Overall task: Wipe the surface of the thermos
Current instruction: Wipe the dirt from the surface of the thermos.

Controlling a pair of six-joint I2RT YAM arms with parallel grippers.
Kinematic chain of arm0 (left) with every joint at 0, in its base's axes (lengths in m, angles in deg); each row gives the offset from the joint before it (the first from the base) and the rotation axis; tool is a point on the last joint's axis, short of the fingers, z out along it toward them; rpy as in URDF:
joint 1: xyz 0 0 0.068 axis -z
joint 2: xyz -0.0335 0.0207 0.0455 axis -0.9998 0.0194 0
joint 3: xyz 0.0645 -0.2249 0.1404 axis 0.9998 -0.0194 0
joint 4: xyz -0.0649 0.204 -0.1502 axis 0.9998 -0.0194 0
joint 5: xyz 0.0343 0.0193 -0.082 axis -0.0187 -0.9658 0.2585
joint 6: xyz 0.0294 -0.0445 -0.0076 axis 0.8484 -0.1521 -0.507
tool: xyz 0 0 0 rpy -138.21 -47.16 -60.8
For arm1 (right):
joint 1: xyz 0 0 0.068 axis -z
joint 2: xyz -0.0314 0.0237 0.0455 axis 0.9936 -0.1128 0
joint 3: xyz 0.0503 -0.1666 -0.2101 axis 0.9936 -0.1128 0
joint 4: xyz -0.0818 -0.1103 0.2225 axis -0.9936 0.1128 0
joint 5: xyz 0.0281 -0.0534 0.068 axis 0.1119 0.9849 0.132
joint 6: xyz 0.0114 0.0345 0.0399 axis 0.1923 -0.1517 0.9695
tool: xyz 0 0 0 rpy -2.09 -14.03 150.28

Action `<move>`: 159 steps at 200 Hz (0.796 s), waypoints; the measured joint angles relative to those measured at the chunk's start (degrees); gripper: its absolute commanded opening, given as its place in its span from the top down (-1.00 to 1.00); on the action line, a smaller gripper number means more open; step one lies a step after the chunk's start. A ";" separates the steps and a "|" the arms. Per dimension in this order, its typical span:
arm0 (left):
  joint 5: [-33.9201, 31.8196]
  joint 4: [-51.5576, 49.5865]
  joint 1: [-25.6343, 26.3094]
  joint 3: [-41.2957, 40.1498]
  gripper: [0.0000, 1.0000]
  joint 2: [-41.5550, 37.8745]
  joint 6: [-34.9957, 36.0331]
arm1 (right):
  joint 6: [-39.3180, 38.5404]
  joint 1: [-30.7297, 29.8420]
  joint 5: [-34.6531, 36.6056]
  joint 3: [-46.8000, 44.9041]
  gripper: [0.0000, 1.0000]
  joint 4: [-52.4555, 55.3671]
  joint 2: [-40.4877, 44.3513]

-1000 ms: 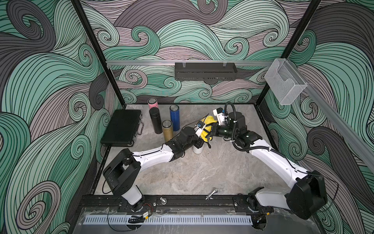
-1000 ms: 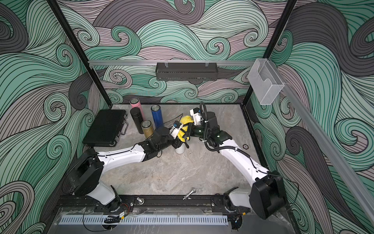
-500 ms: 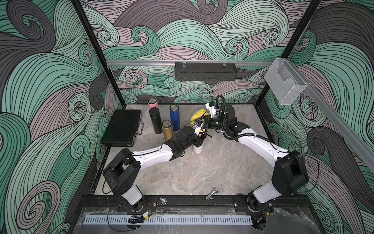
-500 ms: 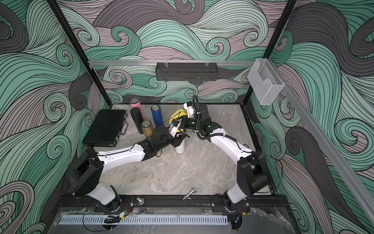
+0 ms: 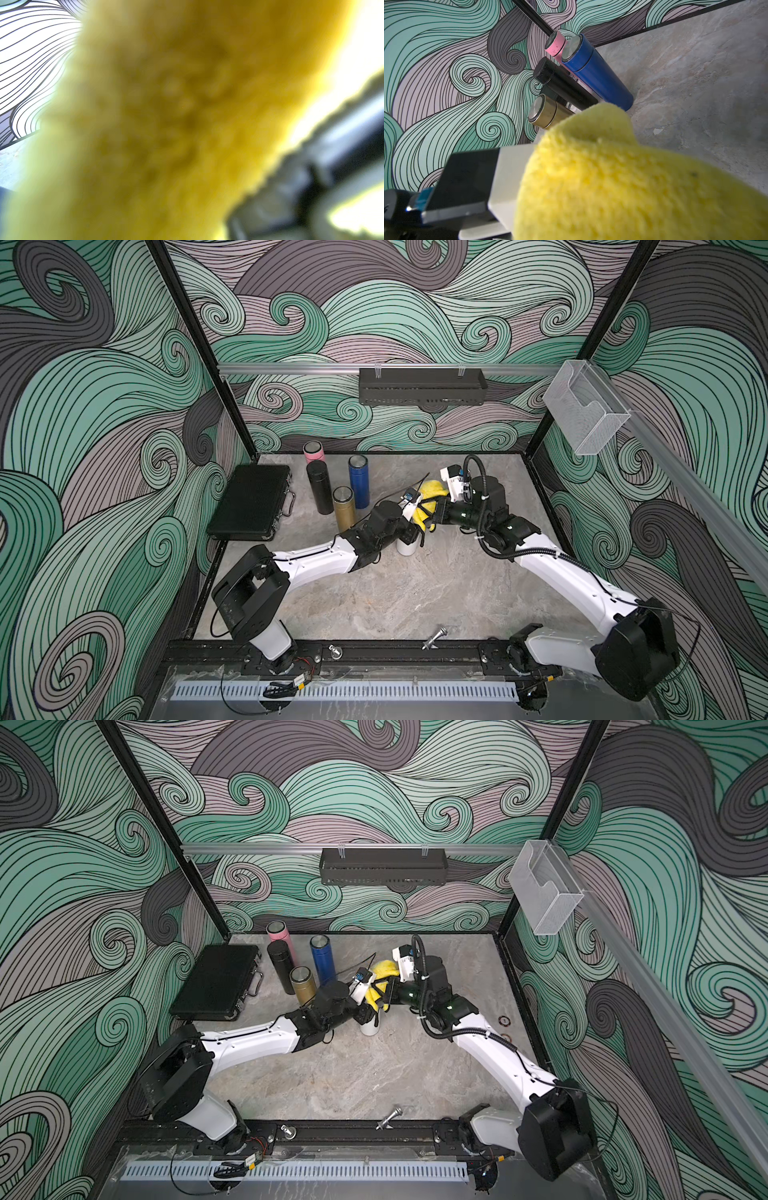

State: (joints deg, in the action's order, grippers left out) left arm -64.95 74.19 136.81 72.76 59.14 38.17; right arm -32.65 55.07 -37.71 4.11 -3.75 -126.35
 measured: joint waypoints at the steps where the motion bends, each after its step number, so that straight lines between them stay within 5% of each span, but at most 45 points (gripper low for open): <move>1: 0.00 0.02 0.00 0.00 1.00 0.02 -0.04 | 0.00 0.00 0.00 0.20 1.00 -0.07 -0.28; 86: -0.59 0.28 -0.57 0.20 1.00 0.17 -2.32 | -1.36 -0.70 0.35 9.51 1.00 -1.55 -11.15; 159: -0.46 -4.59 -1.73 4.83 1.00 2.23 -2.10 | -0.74 4.20 3.41 -9.49 1.00 3.98 14.01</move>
State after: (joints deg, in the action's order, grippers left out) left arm -65.41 69.60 135.08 77.59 61.37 36.08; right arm -33.39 59.27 -34.30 -5.38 0.23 -112.34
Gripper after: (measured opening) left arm 0.632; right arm 0.121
